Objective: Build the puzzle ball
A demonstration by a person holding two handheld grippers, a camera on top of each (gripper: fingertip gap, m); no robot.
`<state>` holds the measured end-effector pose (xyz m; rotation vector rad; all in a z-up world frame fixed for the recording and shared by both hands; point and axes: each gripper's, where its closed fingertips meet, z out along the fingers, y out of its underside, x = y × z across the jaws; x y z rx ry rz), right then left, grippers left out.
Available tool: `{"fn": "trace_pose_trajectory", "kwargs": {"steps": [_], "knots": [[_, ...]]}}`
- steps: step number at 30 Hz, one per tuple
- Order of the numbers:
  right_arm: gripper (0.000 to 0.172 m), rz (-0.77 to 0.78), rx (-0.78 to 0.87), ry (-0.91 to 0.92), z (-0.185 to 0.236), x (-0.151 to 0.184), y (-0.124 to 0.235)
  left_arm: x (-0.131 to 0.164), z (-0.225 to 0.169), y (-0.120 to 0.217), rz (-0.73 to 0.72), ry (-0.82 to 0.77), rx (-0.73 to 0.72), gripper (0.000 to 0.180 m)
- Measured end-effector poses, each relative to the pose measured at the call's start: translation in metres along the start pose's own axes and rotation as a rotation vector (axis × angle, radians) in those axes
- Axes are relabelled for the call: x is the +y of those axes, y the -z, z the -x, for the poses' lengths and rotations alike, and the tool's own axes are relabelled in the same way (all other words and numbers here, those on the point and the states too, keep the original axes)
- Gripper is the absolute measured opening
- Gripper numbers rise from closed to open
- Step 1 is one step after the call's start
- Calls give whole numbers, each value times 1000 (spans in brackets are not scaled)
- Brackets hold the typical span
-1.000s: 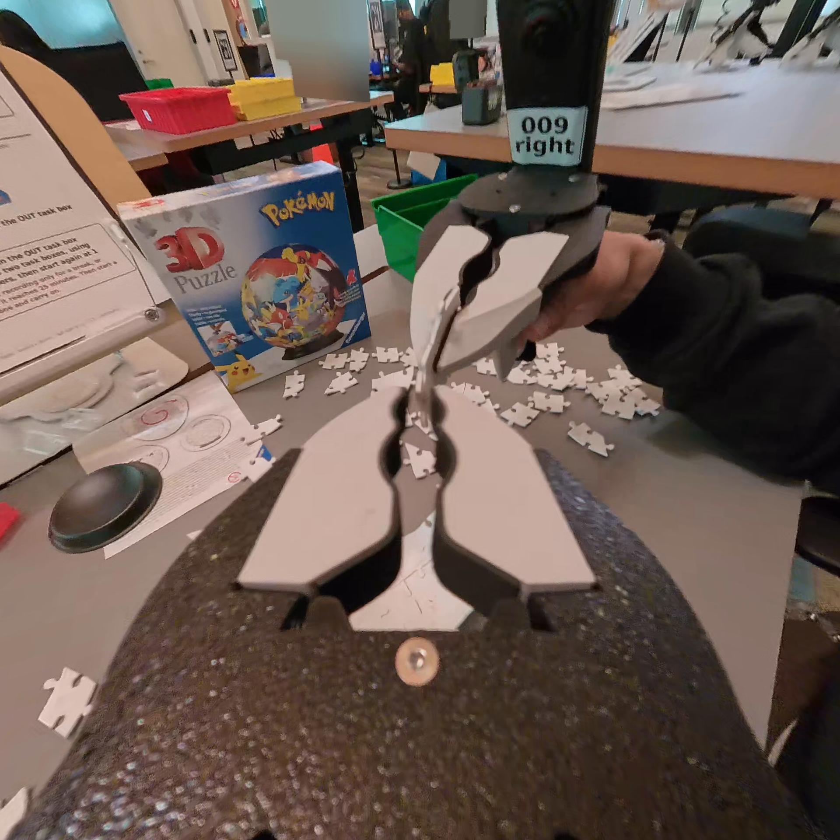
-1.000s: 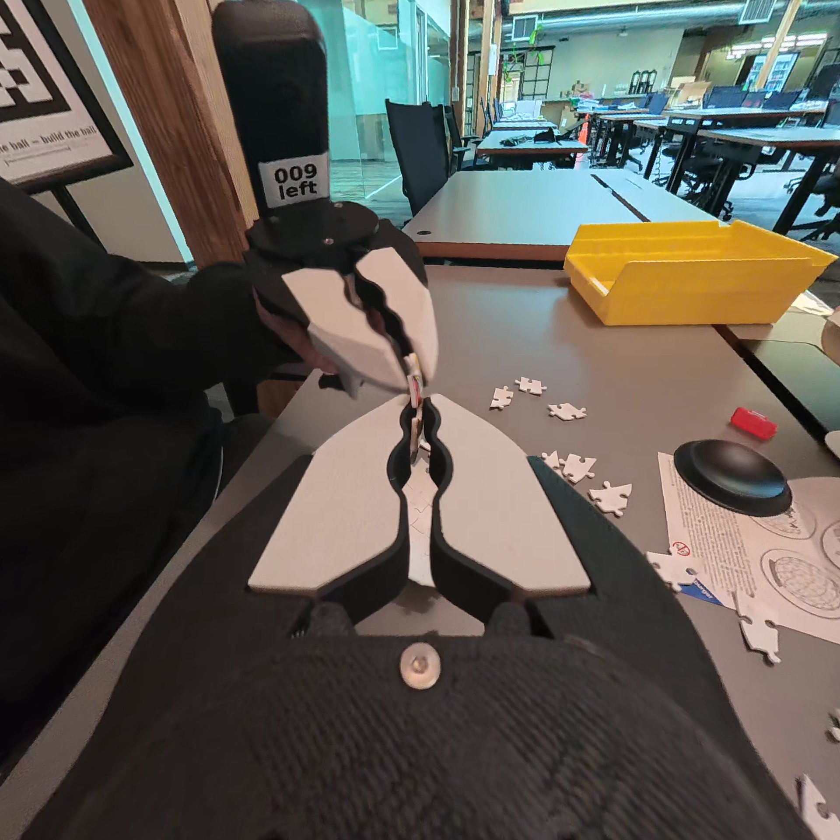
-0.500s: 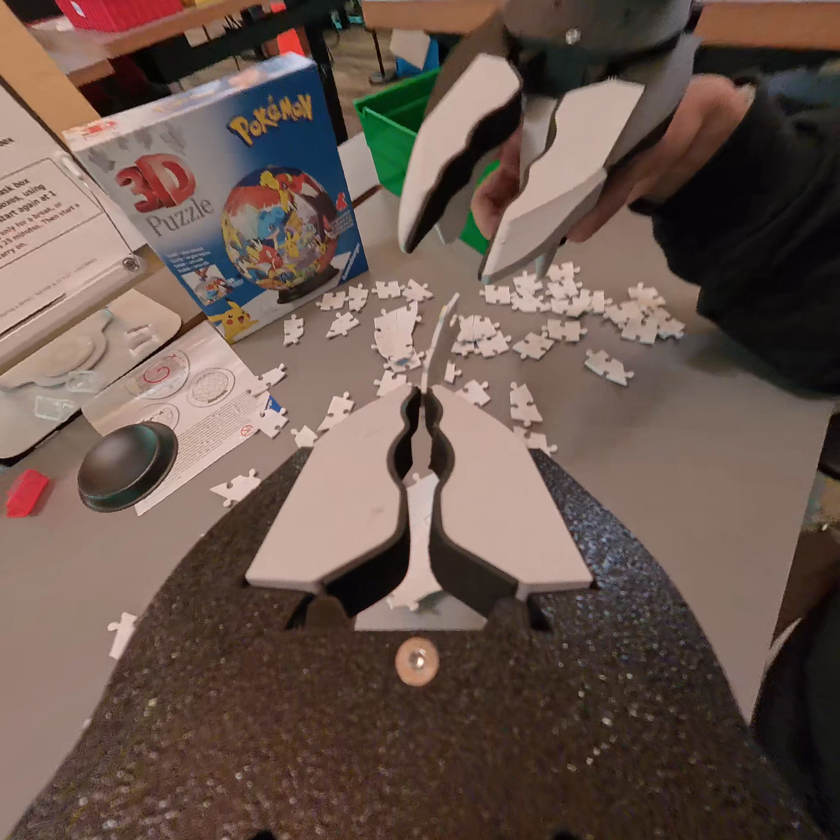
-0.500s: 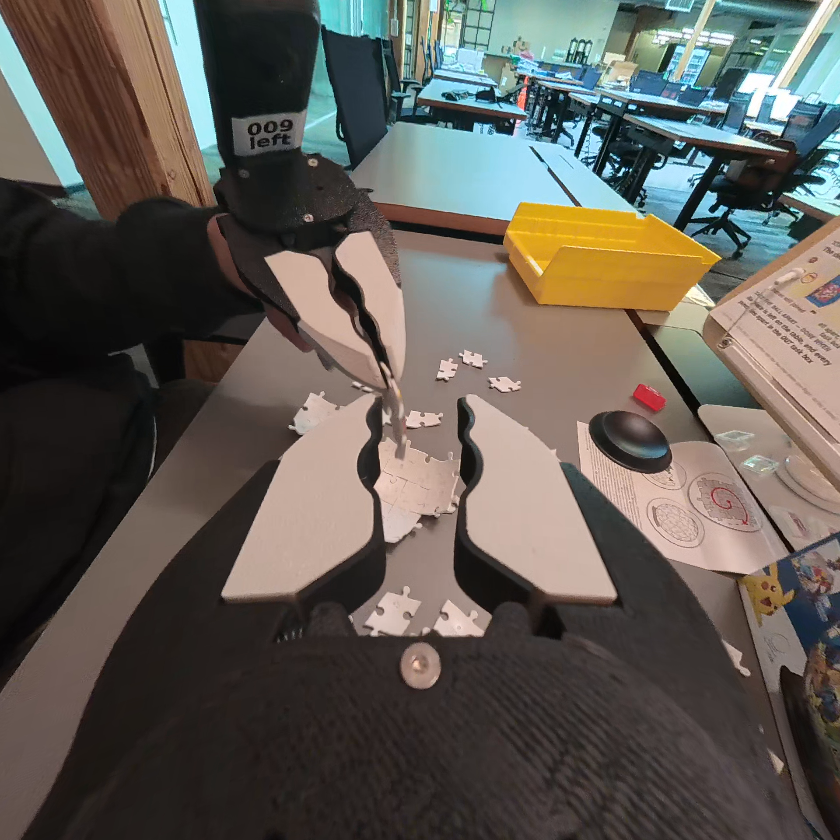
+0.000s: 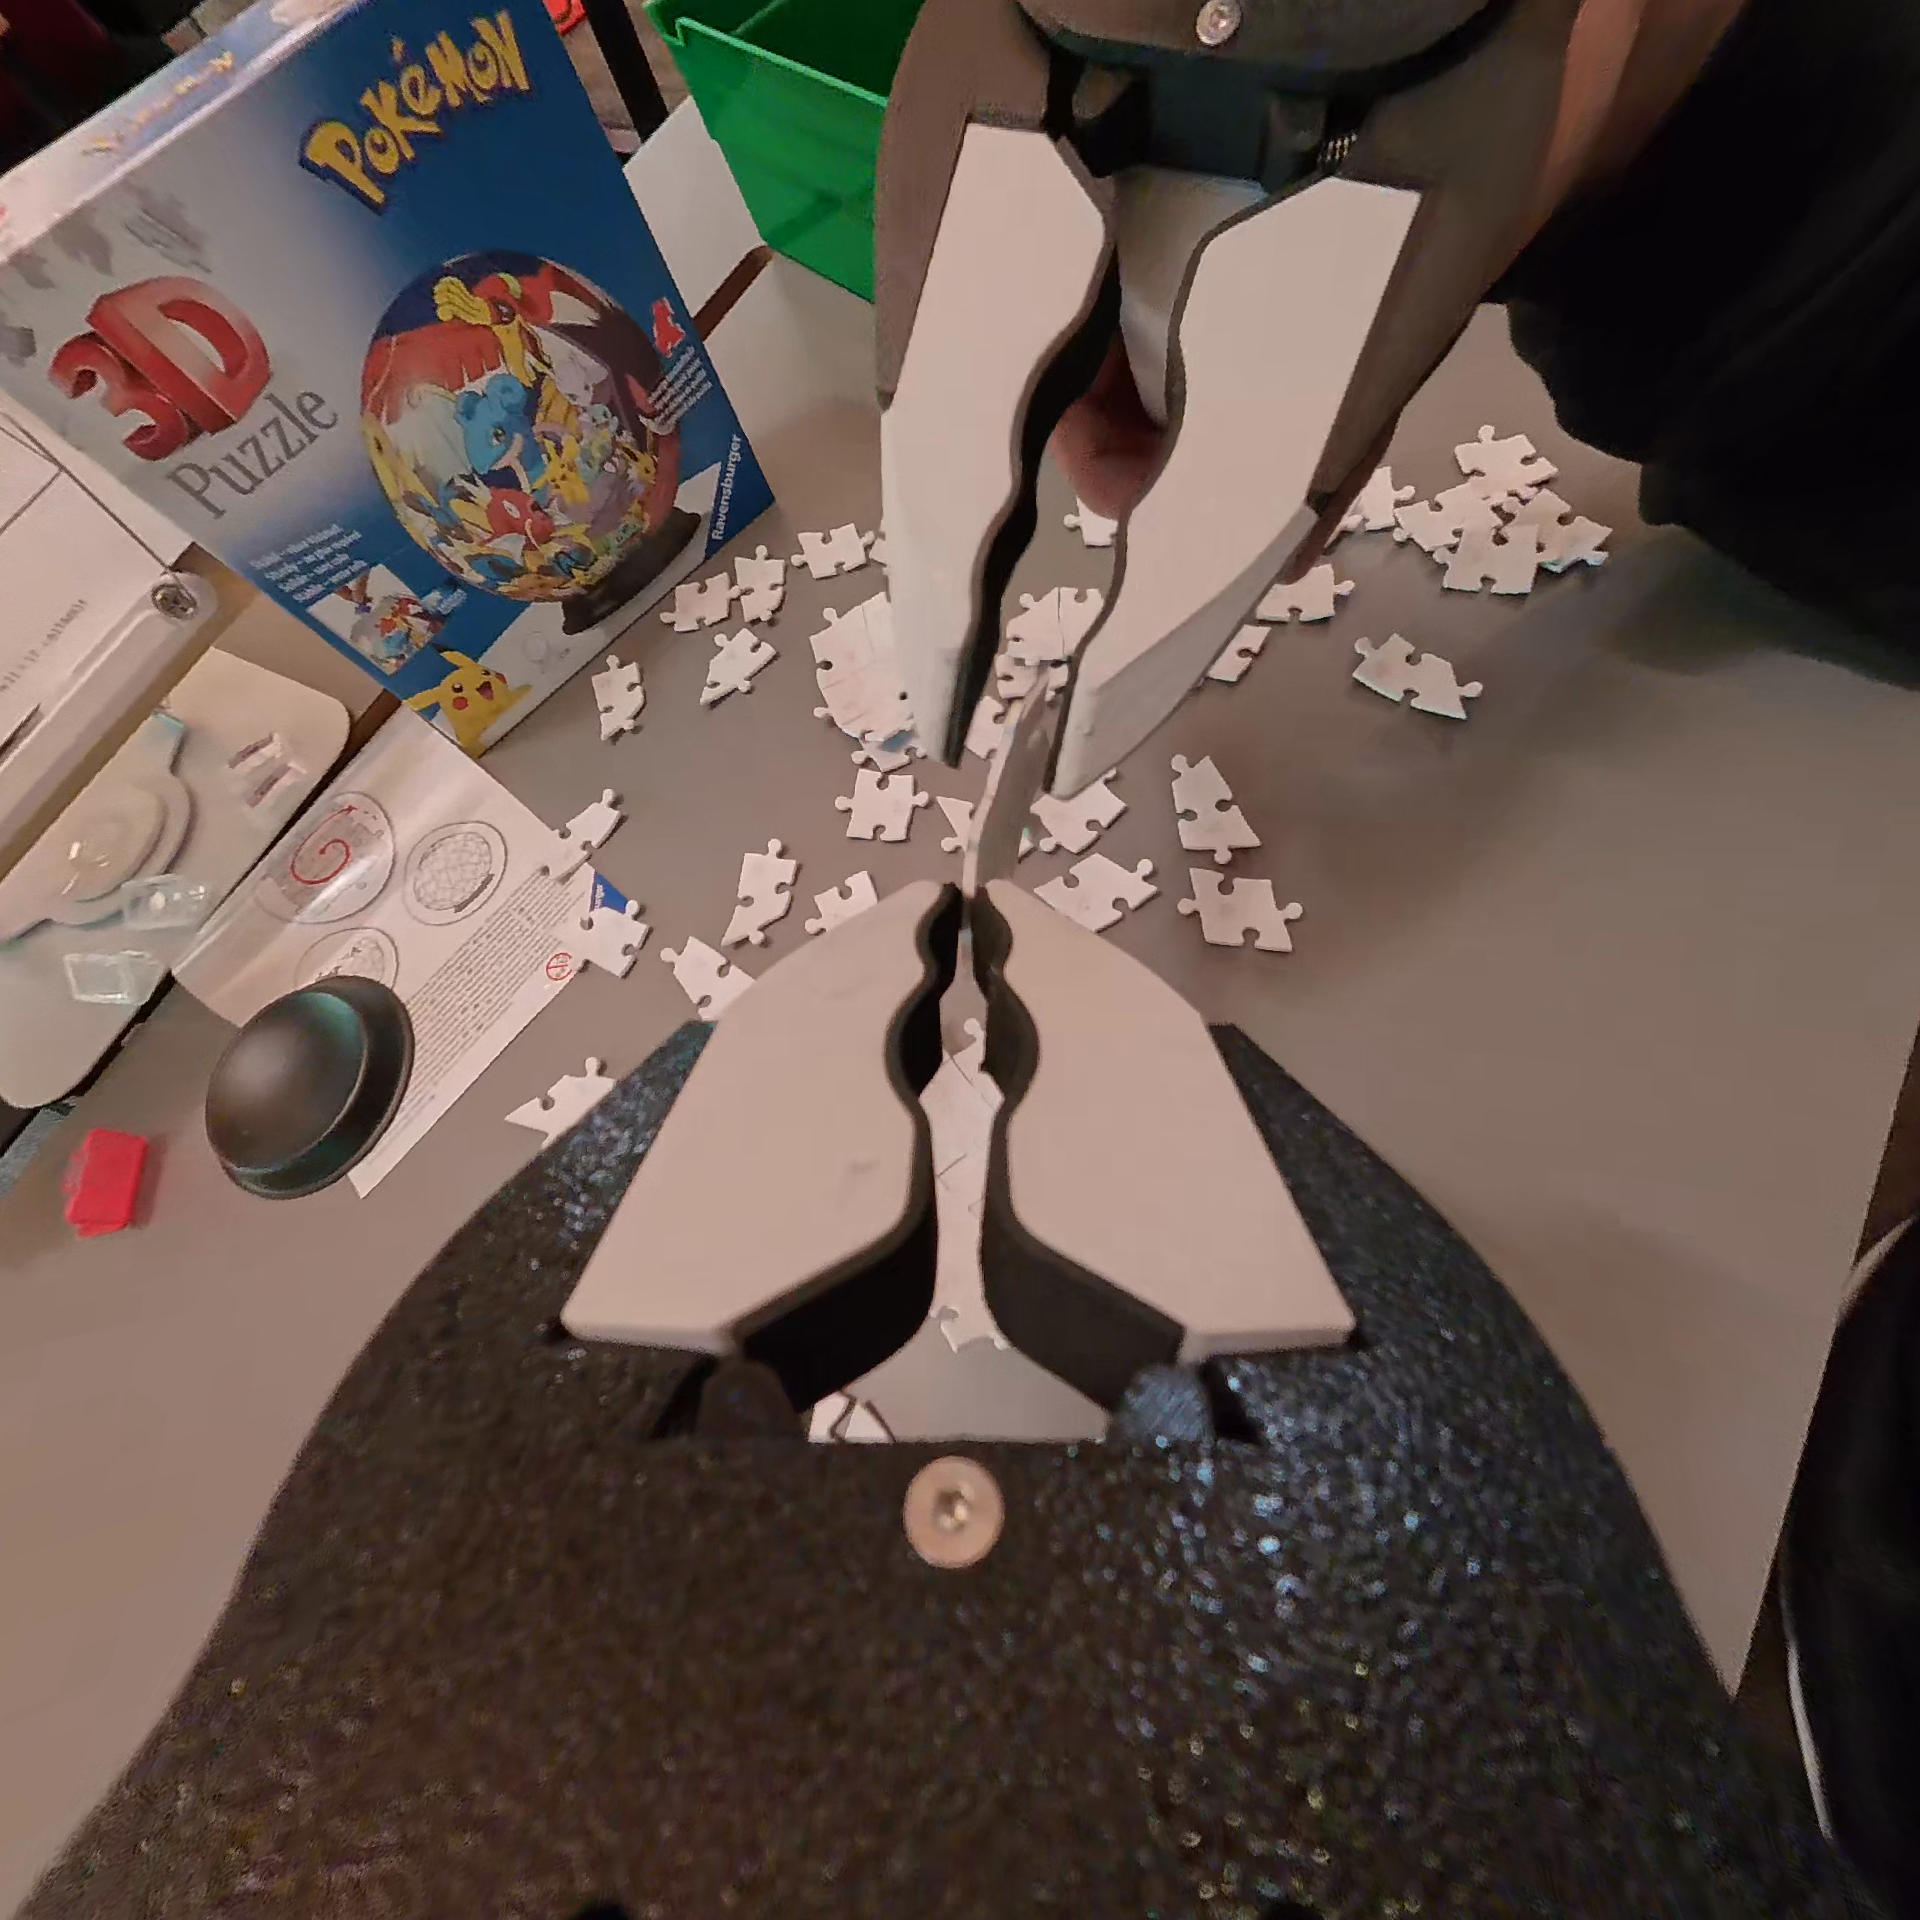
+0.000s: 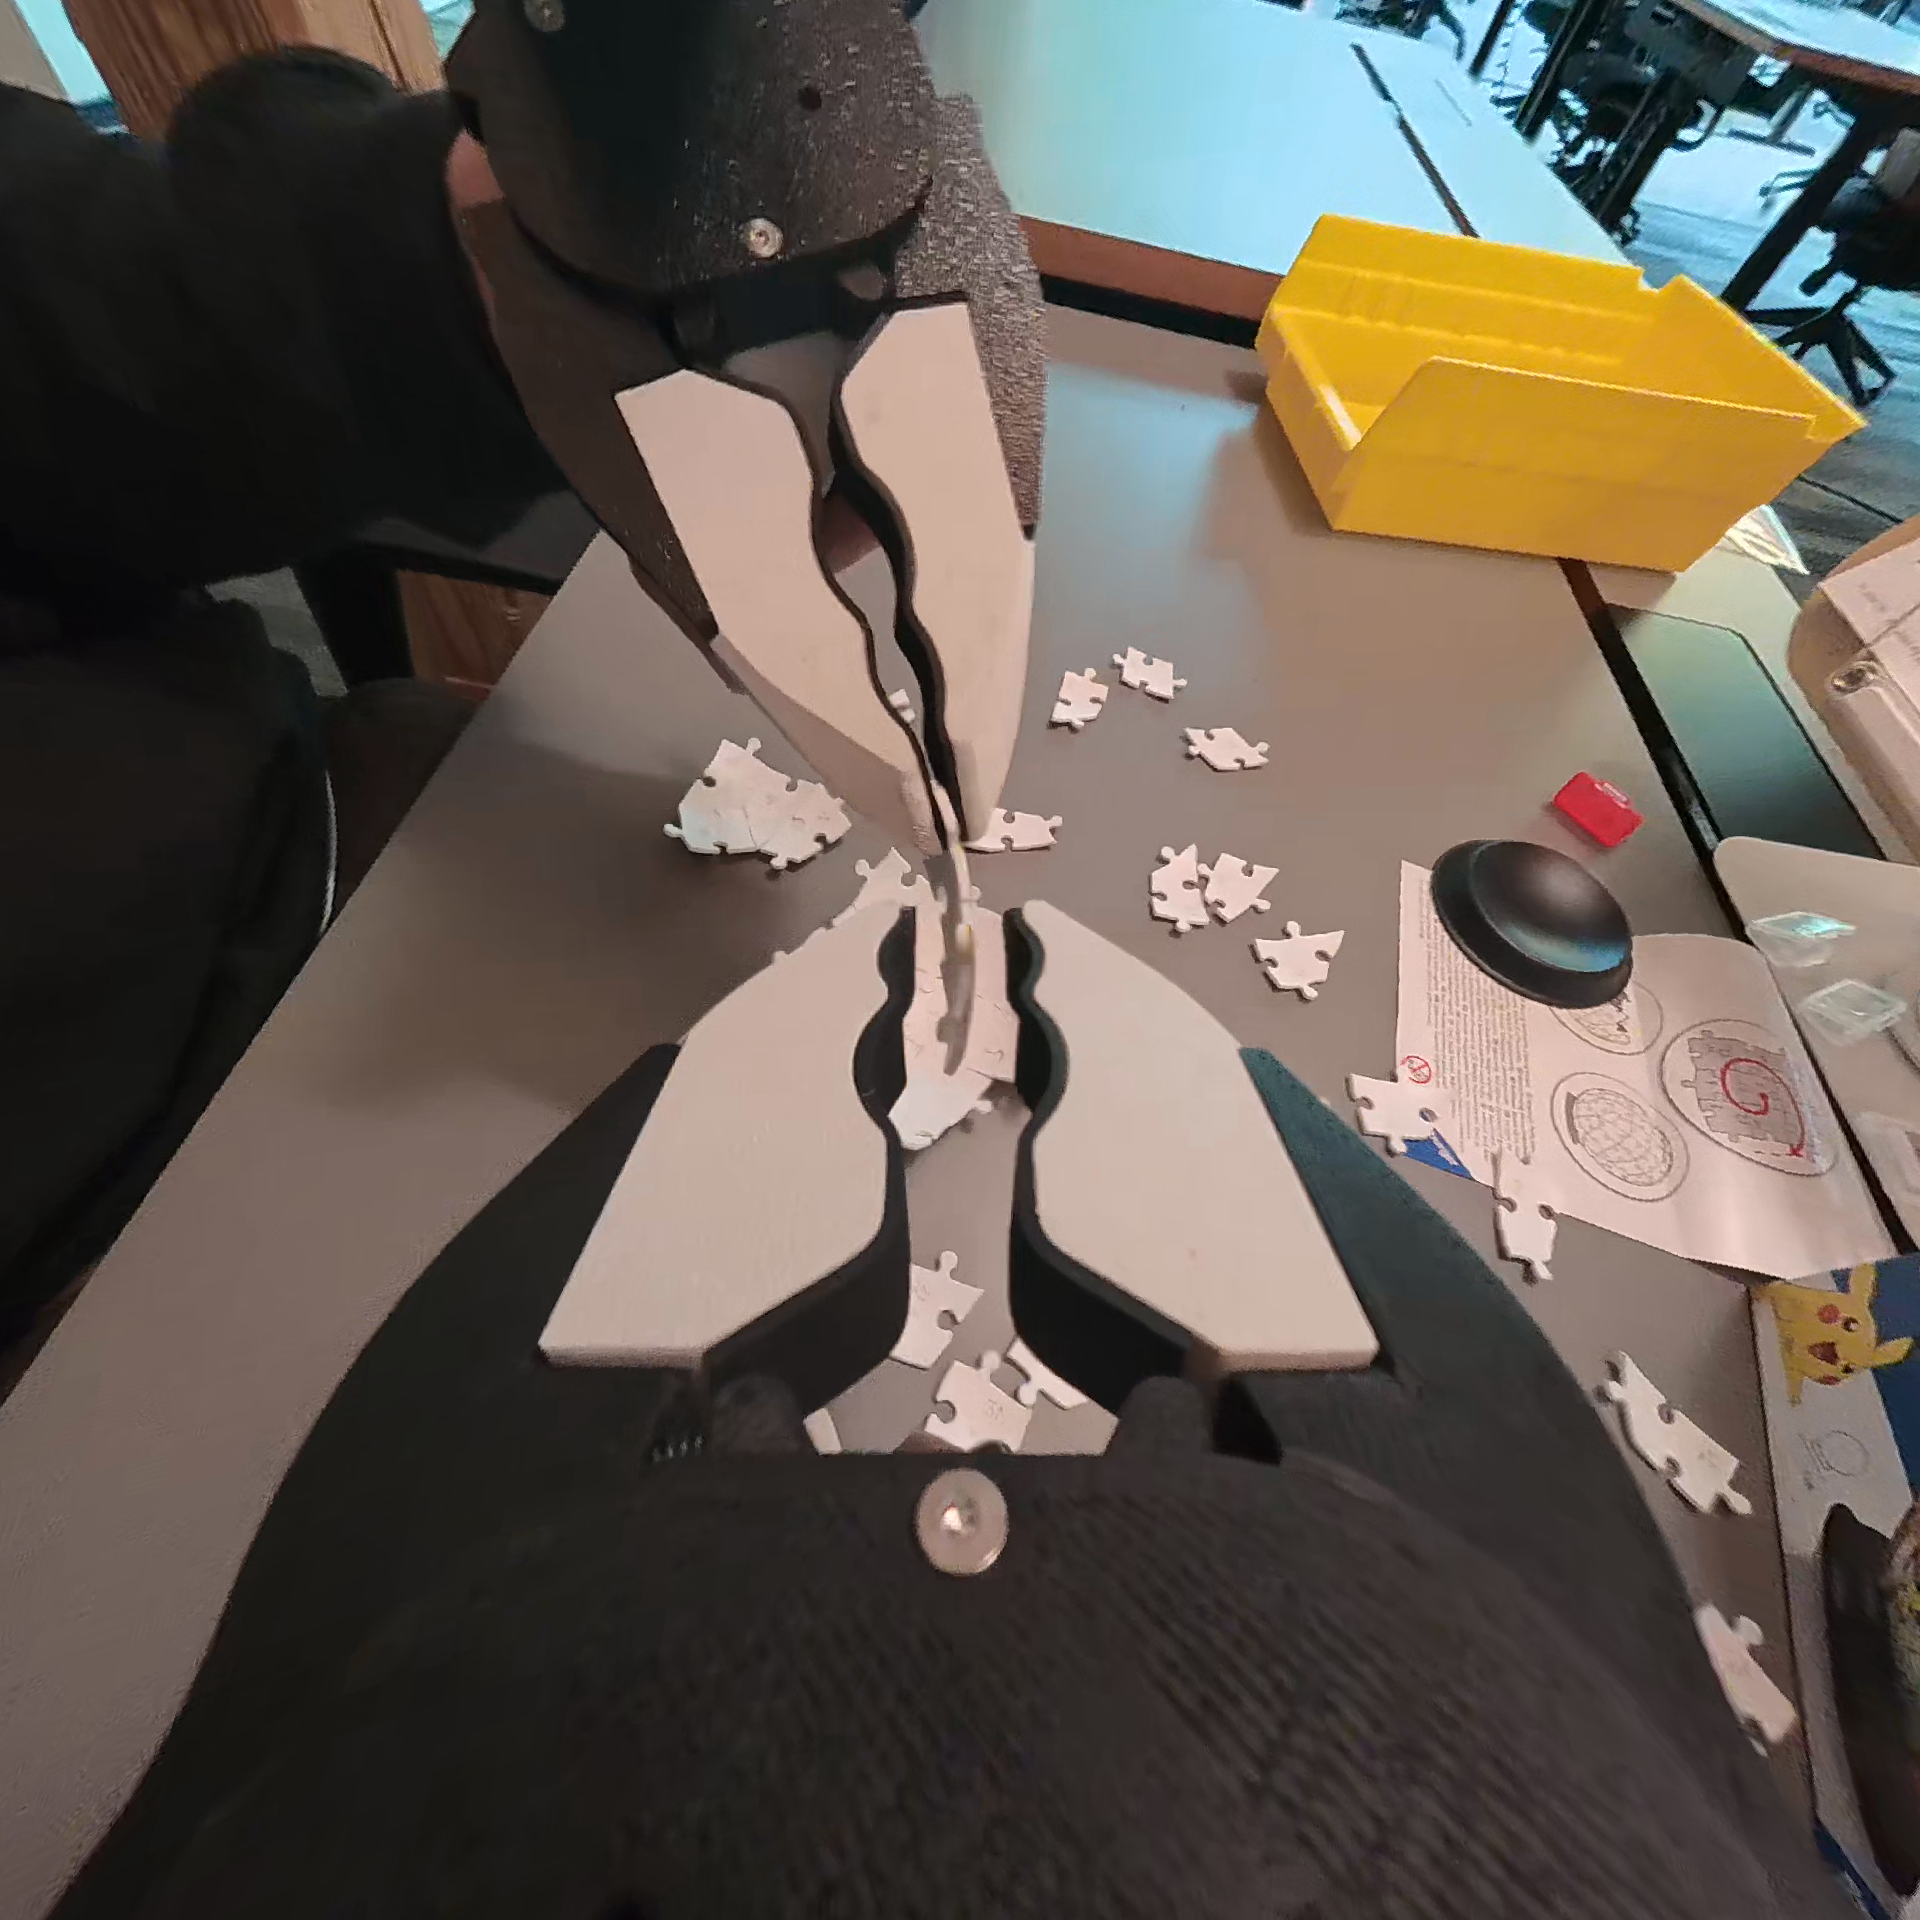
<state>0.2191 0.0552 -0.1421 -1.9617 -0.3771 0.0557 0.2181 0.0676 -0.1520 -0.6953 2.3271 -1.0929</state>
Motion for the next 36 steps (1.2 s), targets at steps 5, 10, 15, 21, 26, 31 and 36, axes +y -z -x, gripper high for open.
{"fn": "trace_pose_trajectory", "kwargs": {"steps": [5, 10, 15, 21, 26, 31, 36], "knots": [[4, 40, -18, 9, 3, 7, -6, 0, -3, -4, 6, -7, 34, 2], [2, 66, -35, -30, 1, 15, -5, 3, -5, -11, 9, 2, 55, 2], [2, 28, -48, -165, -9, 20, -4, 4, 7, -12, -17, 28, -12, 6], [2, -31, -103, -214, -5, 12, -6, 9, 4, -14, -7, 121, 46, 16], [8, 9, -80, -211, -5, 19, -4, 4, 2, -15, -42, 149, 67, 2], [3, 125, -64, -196, -9, 41, -6, 5, 6, -12, -52, 195, 63, 2], [10, 55, -45, -150, -9, 28, -6, 8, 6, -11, -42, 223, 78, 2]]}}
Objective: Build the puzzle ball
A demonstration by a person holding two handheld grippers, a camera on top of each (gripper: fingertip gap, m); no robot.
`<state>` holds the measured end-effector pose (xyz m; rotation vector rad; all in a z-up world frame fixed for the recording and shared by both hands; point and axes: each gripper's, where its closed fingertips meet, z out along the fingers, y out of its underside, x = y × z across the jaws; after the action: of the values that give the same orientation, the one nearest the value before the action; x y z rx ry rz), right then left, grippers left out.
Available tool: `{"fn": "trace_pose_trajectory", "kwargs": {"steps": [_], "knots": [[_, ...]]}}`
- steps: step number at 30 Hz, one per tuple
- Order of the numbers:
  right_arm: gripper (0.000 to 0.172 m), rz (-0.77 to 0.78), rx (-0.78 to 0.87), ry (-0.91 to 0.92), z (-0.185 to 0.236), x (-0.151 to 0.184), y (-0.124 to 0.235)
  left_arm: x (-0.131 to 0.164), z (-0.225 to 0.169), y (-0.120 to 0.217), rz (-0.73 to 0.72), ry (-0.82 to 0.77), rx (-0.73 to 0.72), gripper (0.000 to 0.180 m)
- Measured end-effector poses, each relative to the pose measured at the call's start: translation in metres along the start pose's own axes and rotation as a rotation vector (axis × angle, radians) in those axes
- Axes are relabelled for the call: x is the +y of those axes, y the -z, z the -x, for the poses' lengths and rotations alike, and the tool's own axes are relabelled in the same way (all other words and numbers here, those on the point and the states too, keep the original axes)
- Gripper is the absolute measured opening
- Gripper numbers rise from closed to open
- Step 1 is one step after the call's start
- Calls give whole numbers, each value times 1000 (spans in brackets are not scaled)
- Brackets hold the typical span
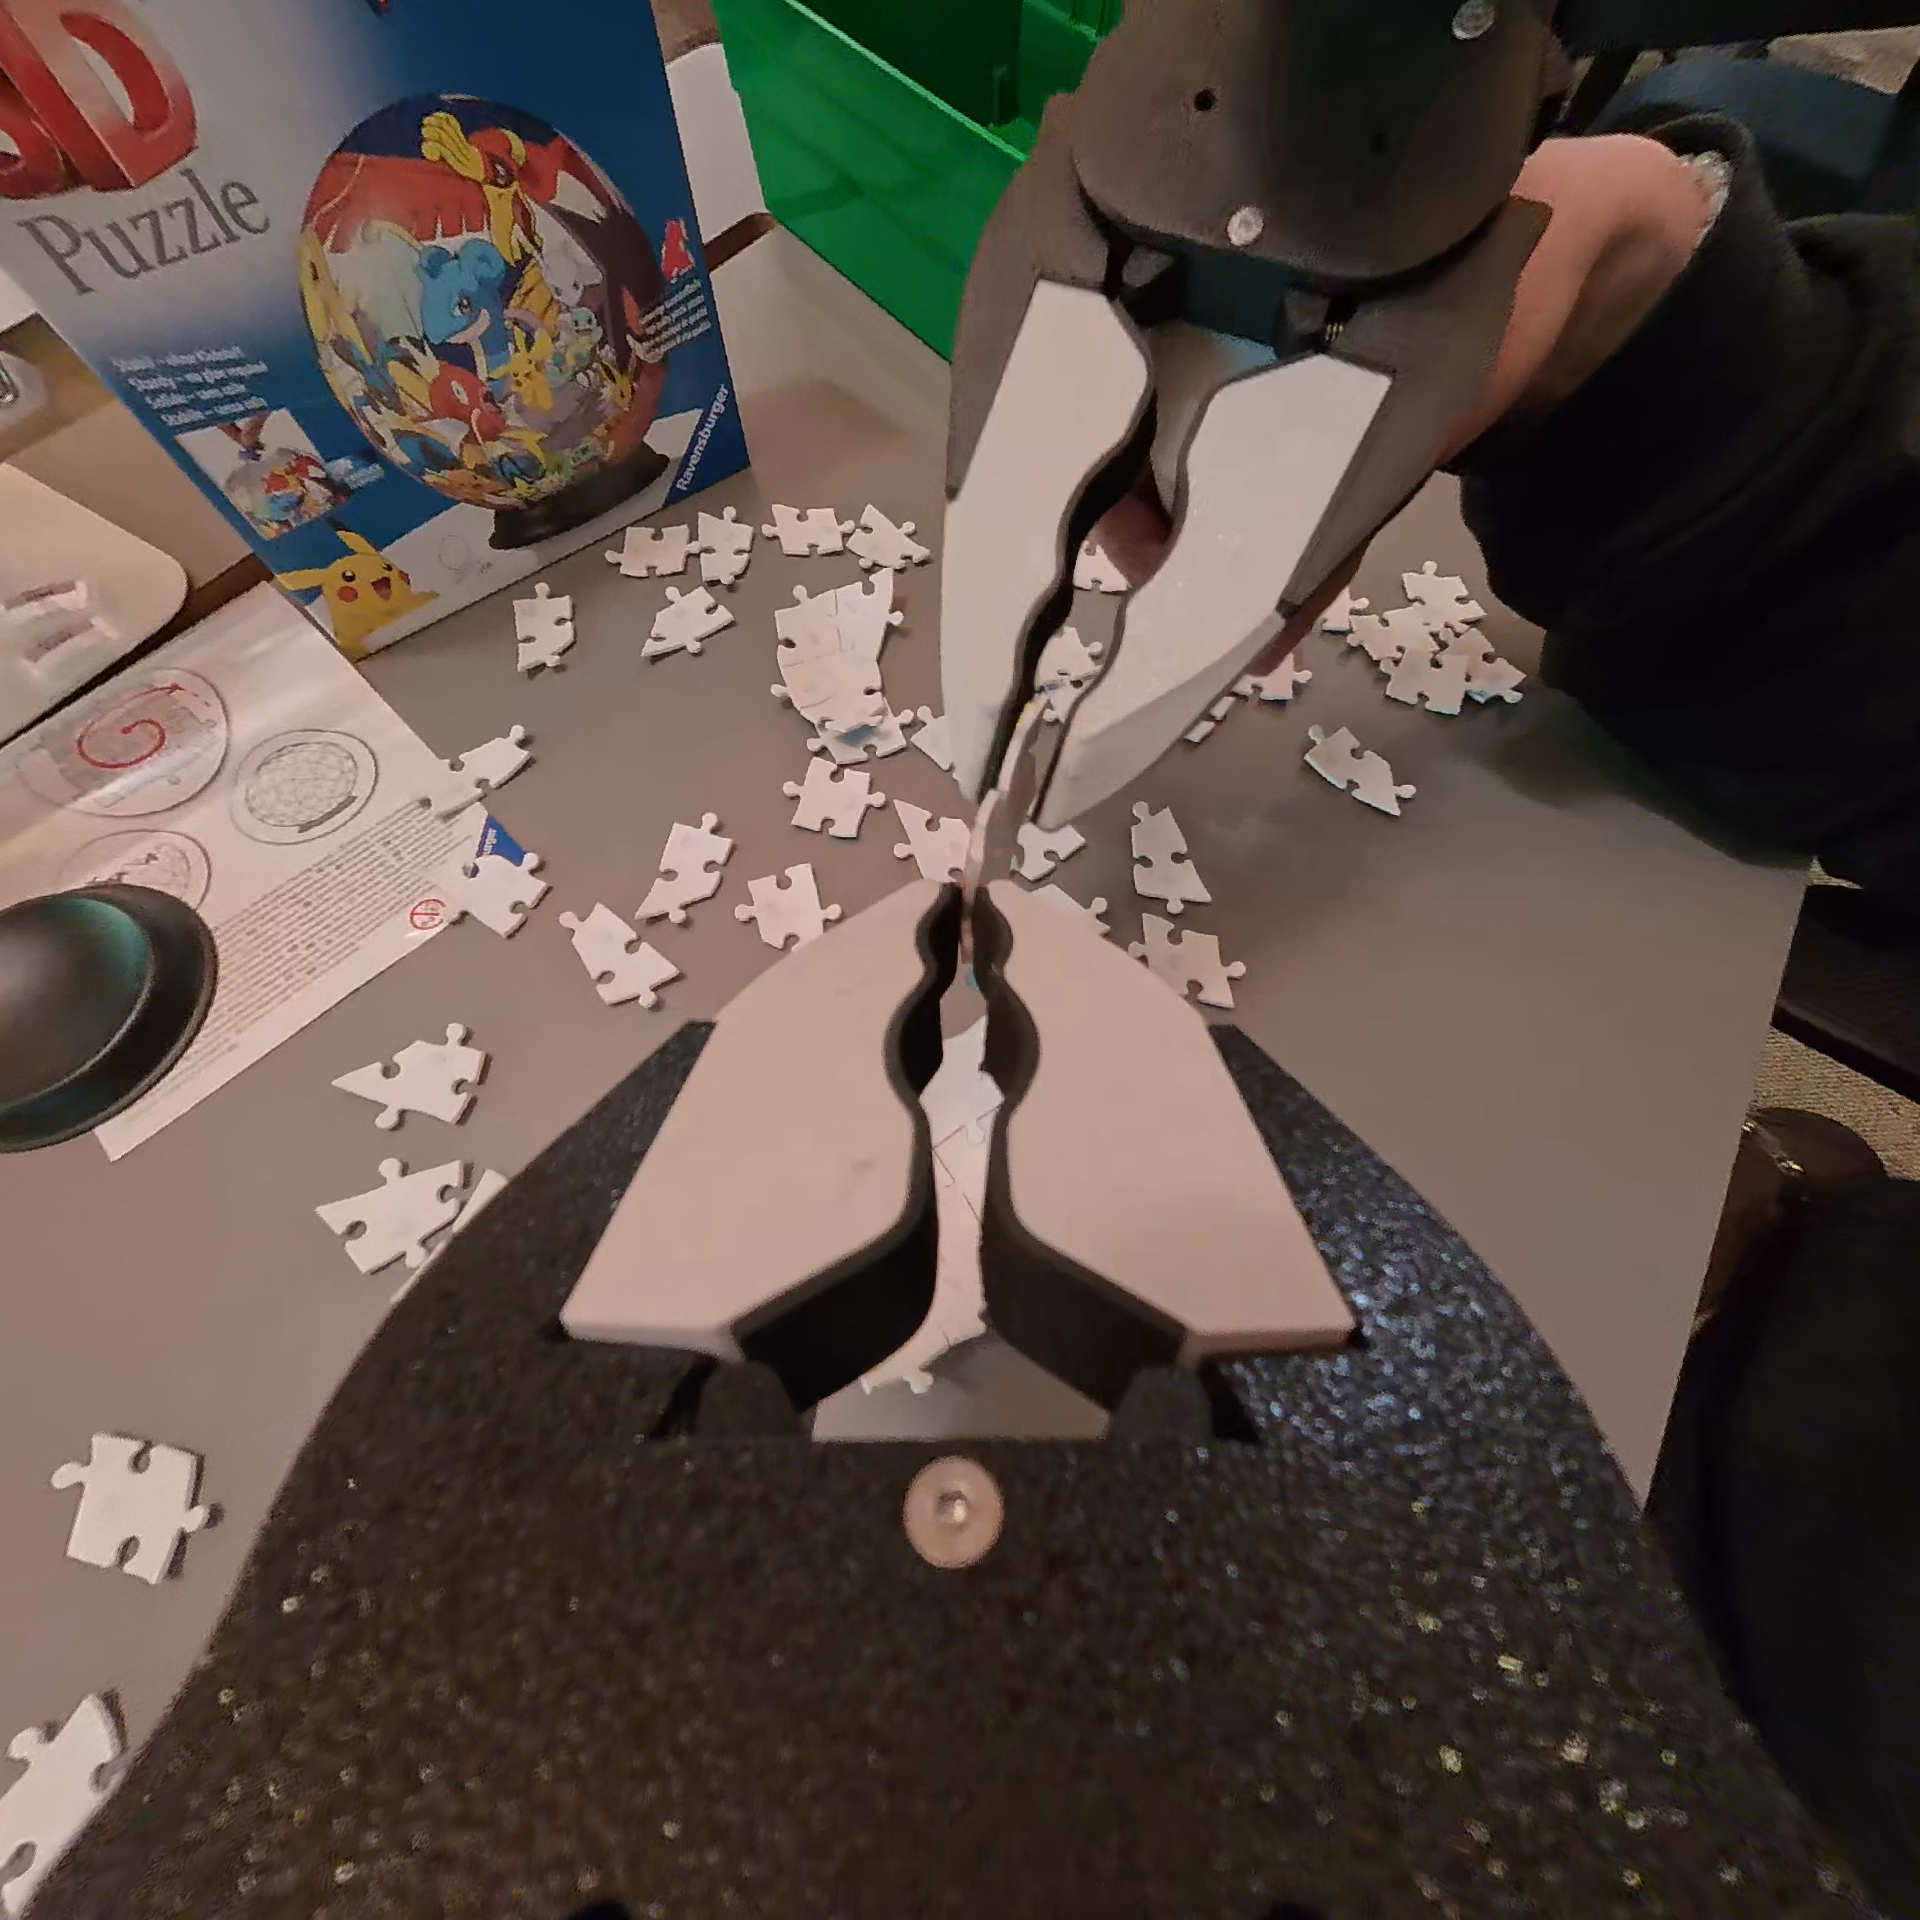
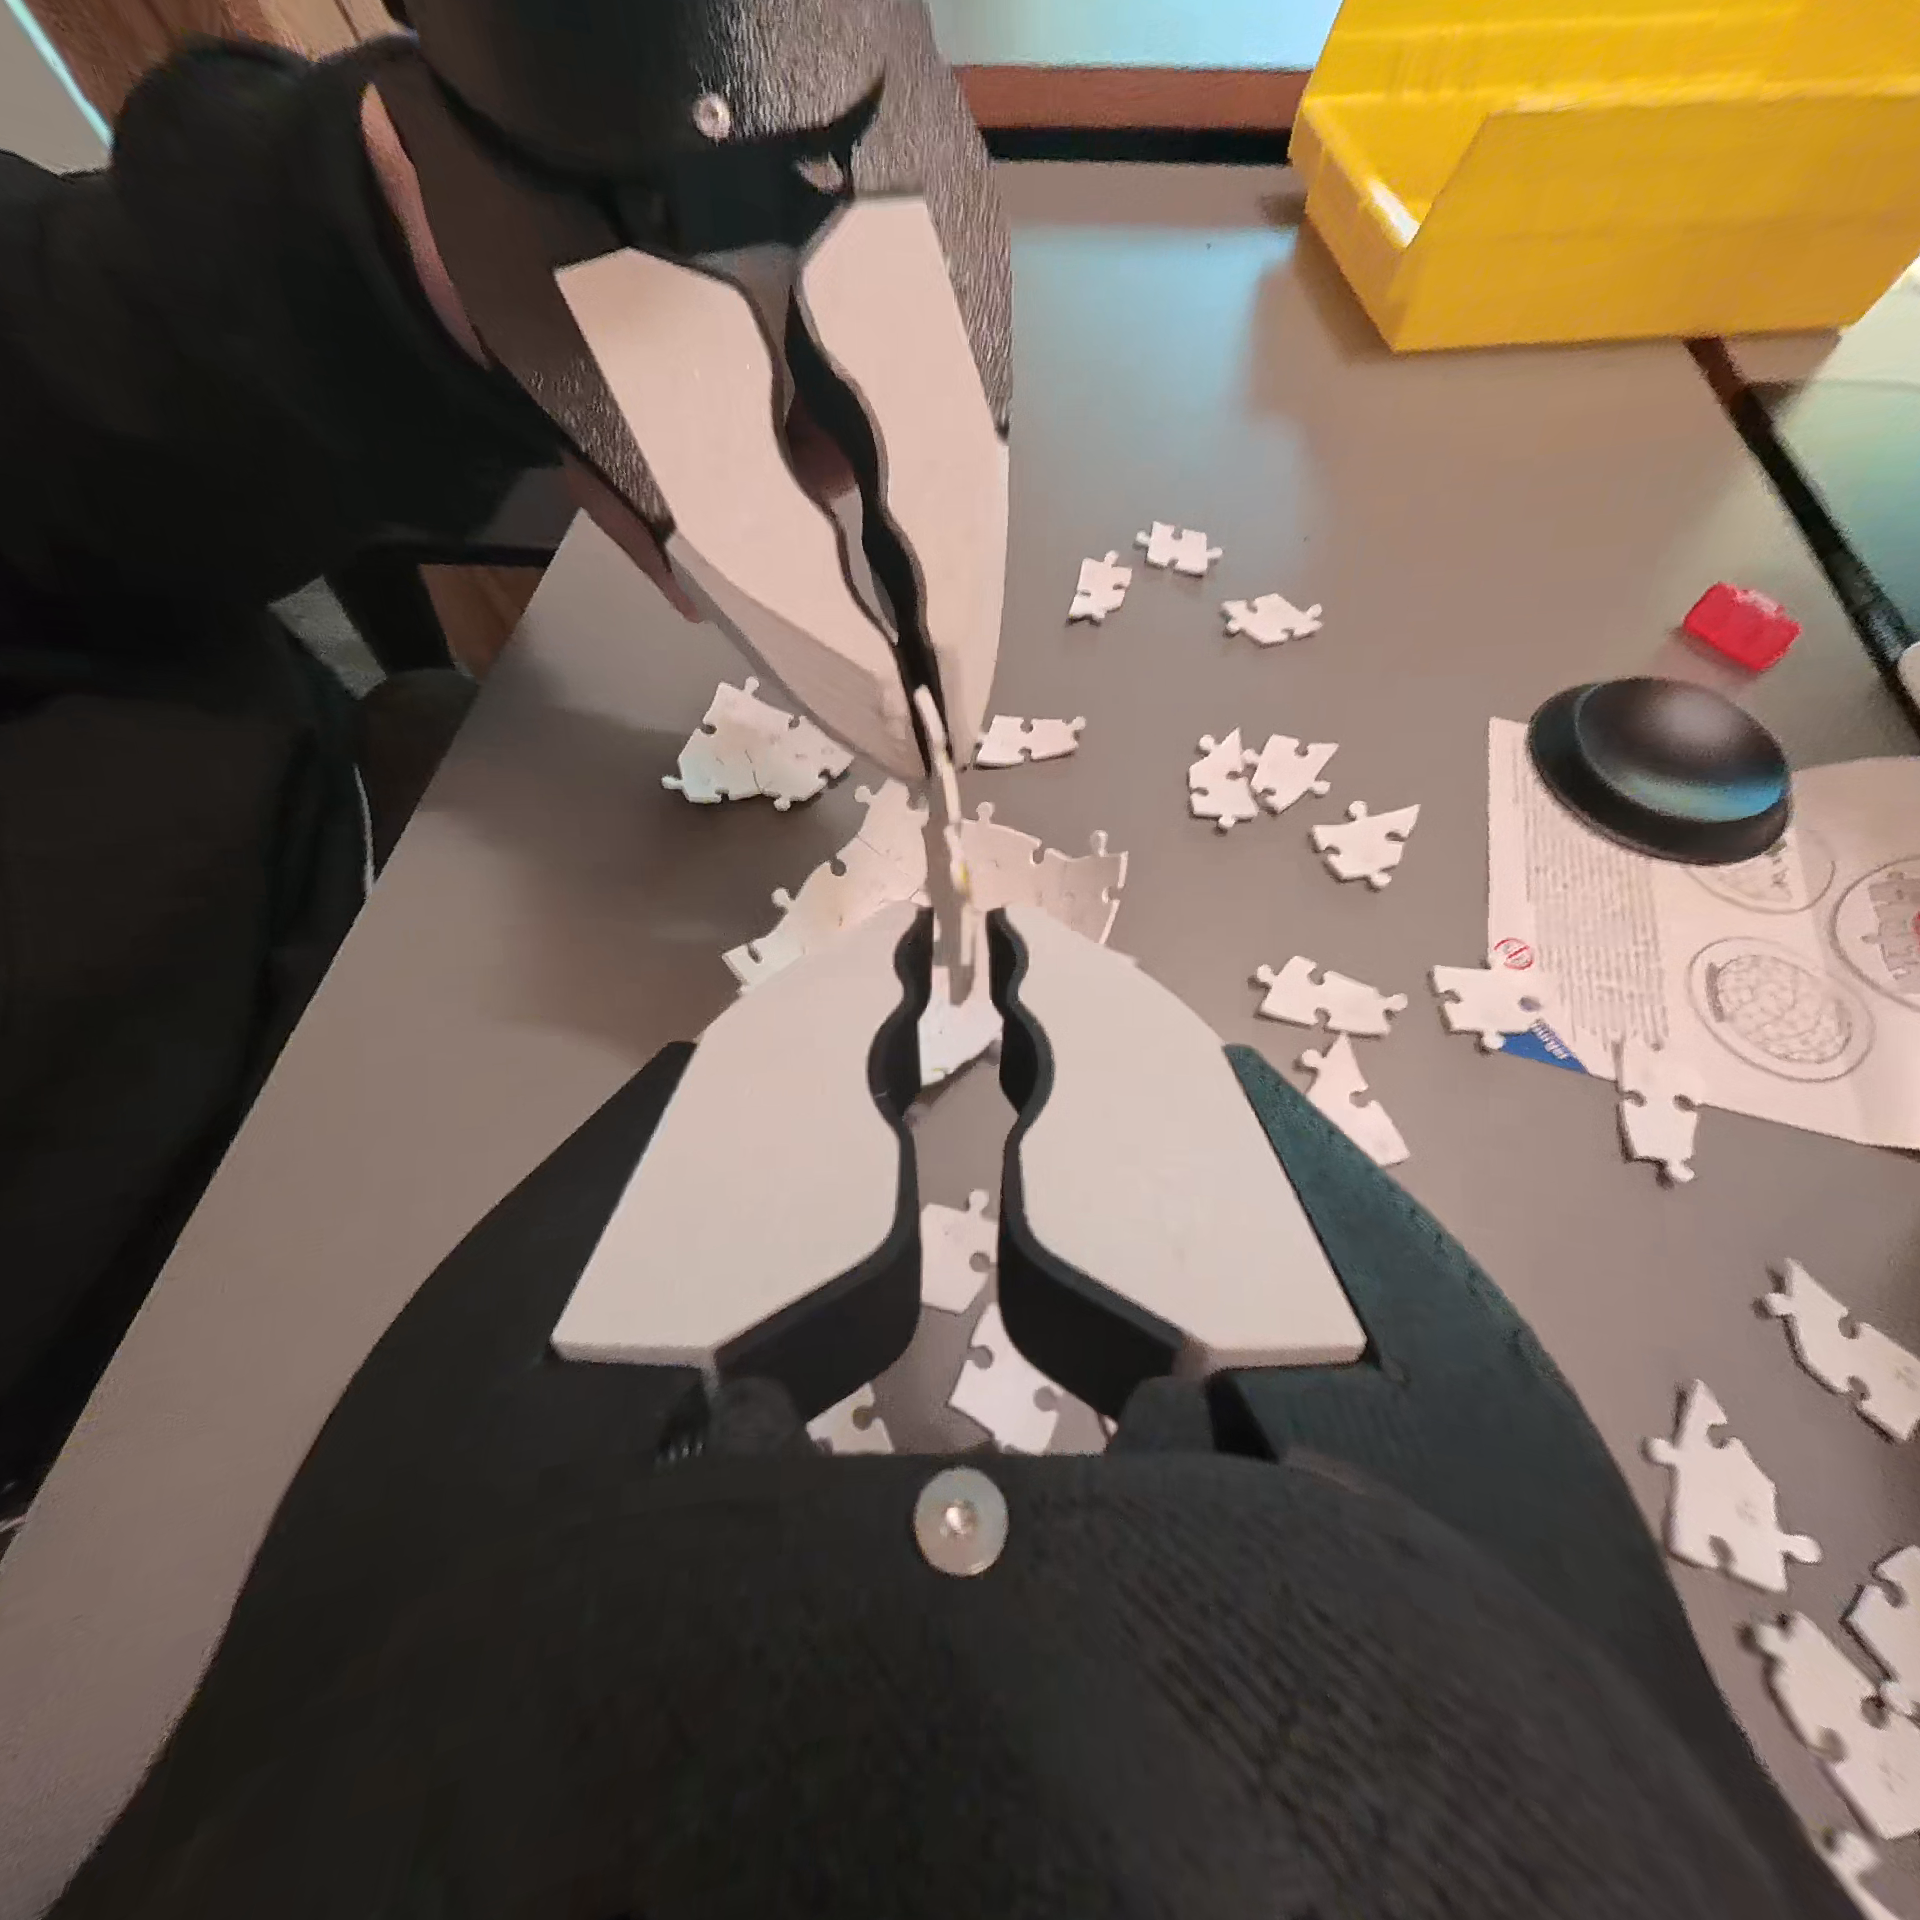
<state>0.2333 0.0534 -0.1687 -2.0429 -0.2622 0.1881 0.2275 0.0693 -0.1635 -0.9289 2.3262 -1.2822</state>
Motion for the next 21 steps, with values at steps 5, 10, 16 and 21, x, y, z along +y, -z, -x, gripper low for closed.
{"fn": "trace_pose_trajectory", "kwargs": {"steps": [5, 10, 16, 21], "knots": [[2, 4, 6, 18, 1, -2, 1, 3, -2, -4, 19, -14, 2, 2], [3, -18, -53, -265, -5, -3, 1, 1, 2, -4, 6, -64, -59, 2], [4, -52, -181, -460, -1, 2, 6, -3, -3, -7, -14, -261, -104, 3], [2, 25, -75, -314, -8, 8, 3, 1, 4, -13, -16, -114, -99, 2]]}}
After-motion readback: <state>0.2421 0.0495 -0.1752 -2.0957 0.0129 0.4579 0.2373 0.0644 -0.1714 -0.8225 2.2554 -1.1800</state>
